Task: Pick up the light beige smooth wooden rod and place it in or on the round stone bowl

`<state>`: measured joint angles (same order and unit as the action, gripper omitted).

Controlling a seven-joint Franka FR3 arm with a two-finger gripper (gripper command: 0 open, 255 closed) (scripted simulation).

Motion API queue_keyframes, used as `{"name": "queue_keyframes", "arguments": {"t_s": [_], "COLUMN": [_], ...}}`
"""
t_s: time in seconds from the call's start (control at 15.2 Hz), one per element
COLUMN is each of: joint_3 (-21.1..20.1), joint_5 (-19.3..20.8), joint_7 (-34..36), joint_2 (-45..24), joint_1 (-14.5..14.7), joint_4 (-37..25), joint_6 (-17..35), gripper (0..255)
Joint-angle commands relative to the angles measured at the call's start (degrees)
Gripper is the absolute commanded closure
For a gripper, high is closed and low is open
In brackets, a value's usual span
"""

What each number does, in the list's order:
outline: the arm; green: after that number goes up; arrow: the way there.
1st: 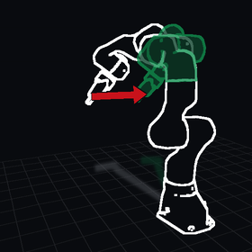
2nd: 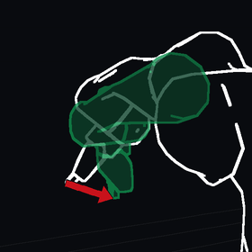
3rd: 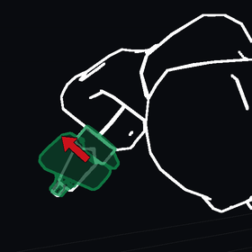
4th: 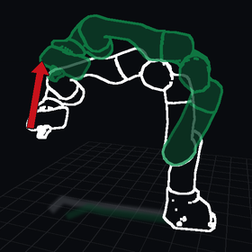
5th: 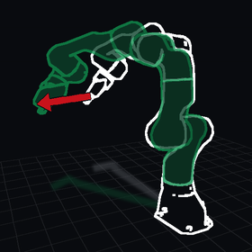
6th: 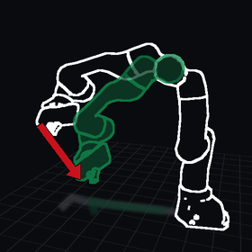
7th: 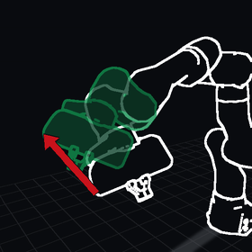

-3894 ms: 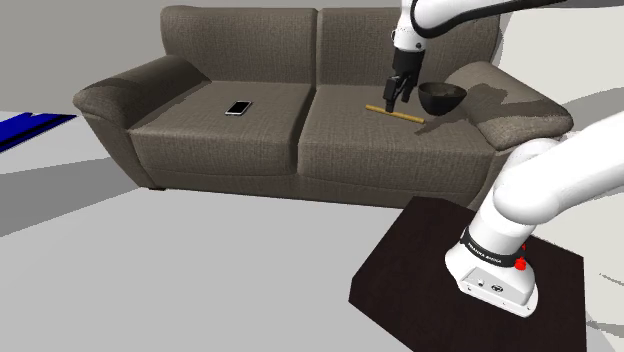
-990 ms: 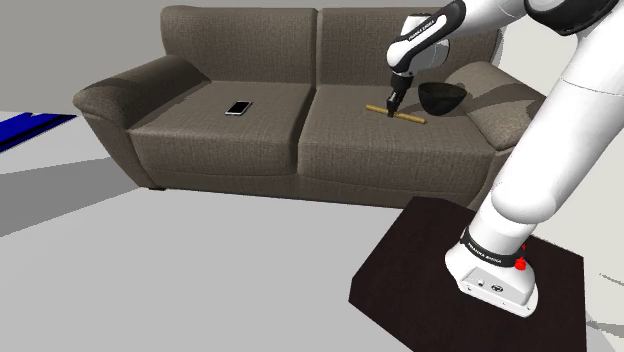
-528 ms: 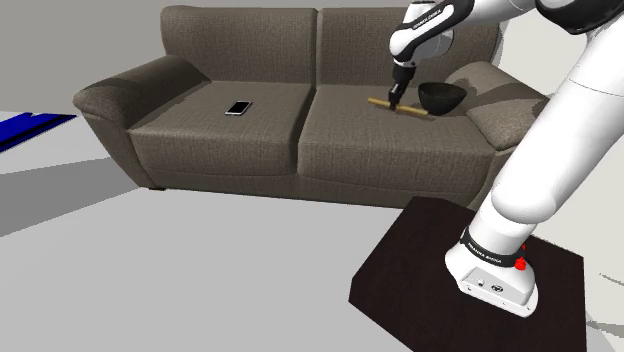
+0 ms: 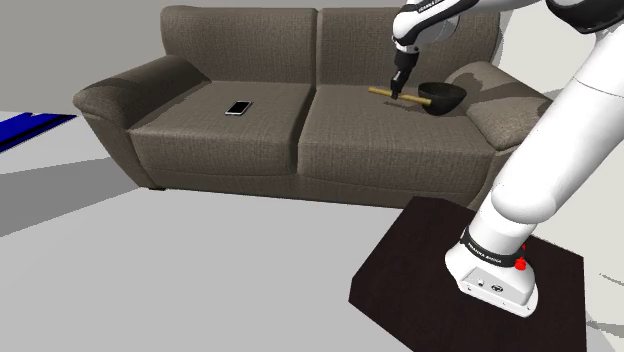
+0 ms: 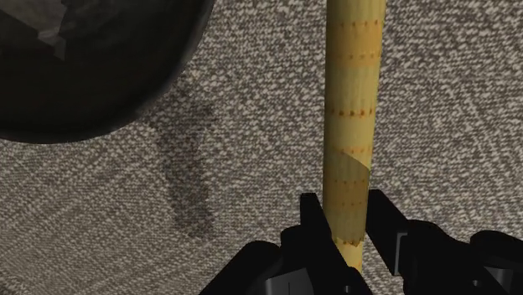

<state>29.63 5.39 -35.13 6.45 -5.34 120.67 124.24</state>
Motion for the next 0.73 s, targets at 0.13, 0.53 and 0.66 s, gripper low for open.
{"name": "queue_keyframes", "arguments": {"t_s": [0.13,0.53,0.66], "joint_3": [-0.26,-0.59,-0.69], "joint_5": [0.43,0.68,0.7], "joint_7": [0.26,0.39,0.38], "joint_2": [1.02,1.87,2.04], "joint_1": [0.04,0.15,0.19], "joint_4": [-2.12,-5.96,-7.34], "joint_6": [-3.06,-7.67,-9.2], "gripper": [255,255,255]}}
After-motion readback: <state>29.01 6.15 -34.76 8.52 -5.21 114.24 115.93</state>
